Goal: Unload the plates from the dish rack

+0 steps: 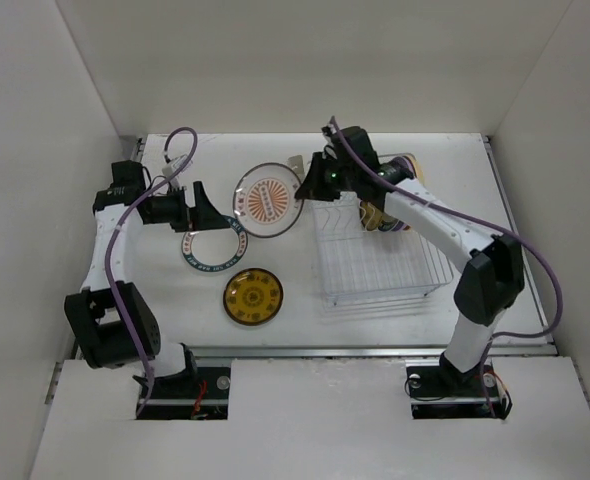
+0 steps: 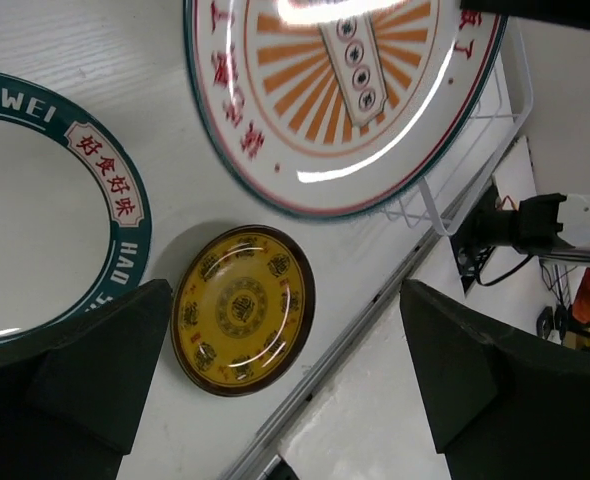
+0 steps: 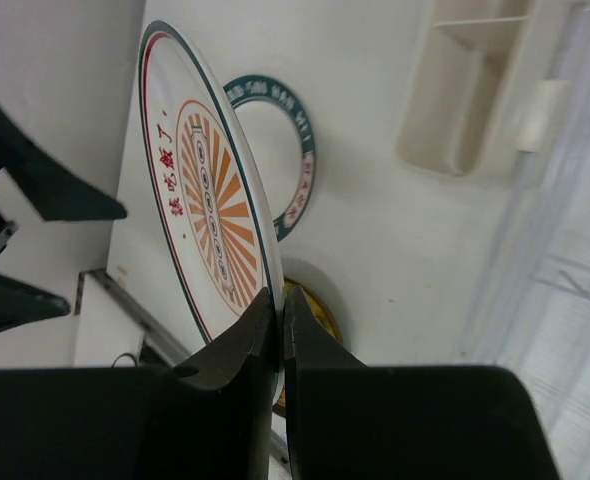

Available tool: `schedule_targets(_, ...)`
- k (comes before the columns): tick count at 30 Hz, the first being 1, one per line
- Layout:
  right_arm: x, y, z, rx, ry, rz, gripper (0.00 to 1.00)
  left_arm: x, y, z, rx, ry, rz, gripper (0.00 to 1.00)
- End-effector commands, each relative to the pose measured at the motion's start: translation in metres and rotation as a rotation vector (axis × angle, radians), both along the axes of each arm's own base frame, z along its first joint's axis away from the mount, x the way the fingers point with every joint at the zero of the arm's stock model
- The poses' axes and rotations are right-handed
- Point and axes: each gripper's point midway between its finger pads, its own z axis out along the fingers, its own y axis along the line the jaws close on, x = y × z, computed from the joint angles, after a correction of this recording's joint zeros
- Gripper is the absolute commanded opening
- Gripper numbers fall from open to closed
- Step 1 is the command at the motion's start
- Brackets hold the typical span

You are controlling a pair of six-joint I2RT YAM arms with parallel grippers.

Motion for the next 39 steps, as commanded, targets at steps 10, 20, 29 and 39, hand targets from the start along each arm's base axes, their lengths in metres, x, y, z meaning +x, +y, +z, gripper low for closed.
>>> schedule_targets(10,-0.021,0.099,0.024,0.243,-0.075,0.262,0.0,0.036,0.005,-0.029,0.023,-0.009,-0.039,0.73)
schedule_targets(20,-0.023,0.107,0.011,0.263,-0.051,0.298,0.0,0.019,0.013,-0.012,-0.034,0.016,-0.058,0.0)
schedule_targets(29,-0.014,0.077,0.007,0.067,-0.049,0.191,0.65,-0.009,0.049,-0.007,-0.045,0.123,0.056,0.0)
schedule_targets(39,-0.02,-0.001,0.074,-0.038,-0.196,-0.023,0.69,0.02,0.105,-0.055,-0.049,0.273,0.27,0.0)
